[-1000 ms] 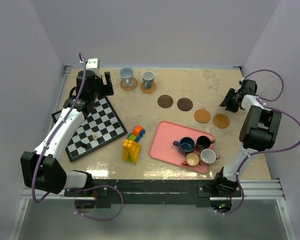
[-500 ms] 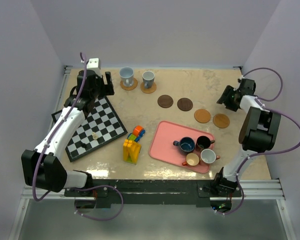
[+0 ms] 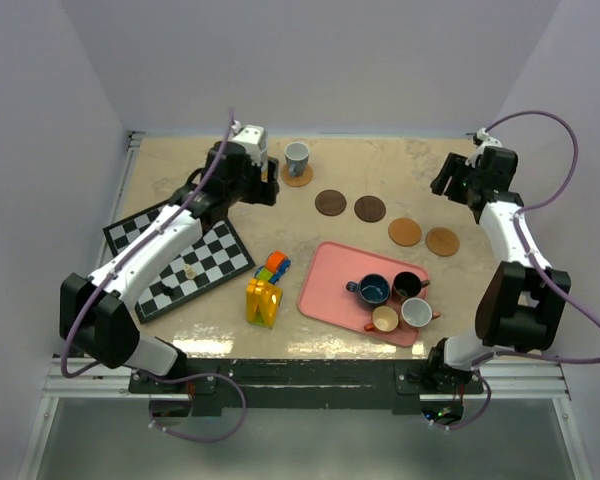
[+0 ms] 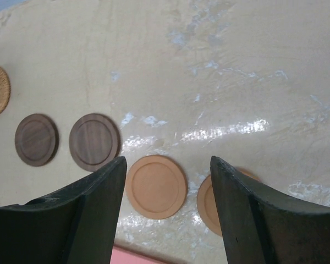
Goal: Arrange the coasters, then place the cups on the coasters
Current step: Move the coaster to the center of the board, then pick up the cup from the tray.
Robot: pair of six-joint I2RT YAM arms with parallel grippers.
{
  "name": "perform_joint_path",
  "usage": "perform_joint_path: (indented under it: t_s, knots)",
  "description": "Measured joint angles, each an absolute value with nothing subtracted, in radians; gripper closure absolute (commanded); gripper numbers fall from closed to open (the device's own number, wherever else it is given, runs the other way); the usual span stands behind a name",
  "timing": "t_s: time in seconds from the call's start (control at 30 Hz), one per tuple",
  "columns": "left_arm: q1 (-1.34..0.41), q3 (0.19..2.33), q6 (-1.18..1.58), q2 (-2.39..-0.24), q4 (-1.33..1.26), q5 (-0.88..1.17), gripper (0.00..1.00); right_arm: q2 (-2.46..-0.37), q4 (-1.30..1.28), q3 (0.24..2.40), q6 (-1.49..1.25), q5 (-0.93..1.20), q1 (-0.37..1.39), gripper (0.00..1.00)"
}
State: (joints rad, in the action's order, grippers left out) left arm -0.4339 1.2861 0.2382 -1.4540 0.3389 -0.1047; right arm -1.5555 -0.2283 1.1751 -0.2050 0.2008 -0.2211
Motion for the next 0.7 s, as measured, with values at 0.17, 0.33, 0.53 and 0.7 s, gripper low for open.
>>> perform_joint_path:
  t_s: [0.17, 0.33, 0.53, 0.7]
  knots:
    - [-0.599, 1.283, 0.218, -1.470, 0.338, 0.010, 0.18, -1.436, -0.271, 1.114, -0.177, 0.202, -0.193, 0.32]
    - [-0.782, 1.306, 0.195, -1.585, 0.328, 0.114, 0.18, -1.400, -0.300, 1.105, -0.162, 0.201, -0.197, 0.32]
    - [-0.933, 1.412, 0.168, -1.833, 0.346, 0.194, 0.19, -1.365, -0.299, 1.089, -0.183, 0.229, -0.197, 0.32]
    - [-0.999, 1.534, 0.137, -1.981, 0.375, 0.193, 0.19, -1.333, -0.279, 1.058, -0.209, 0.264, -0.197, 0.32]
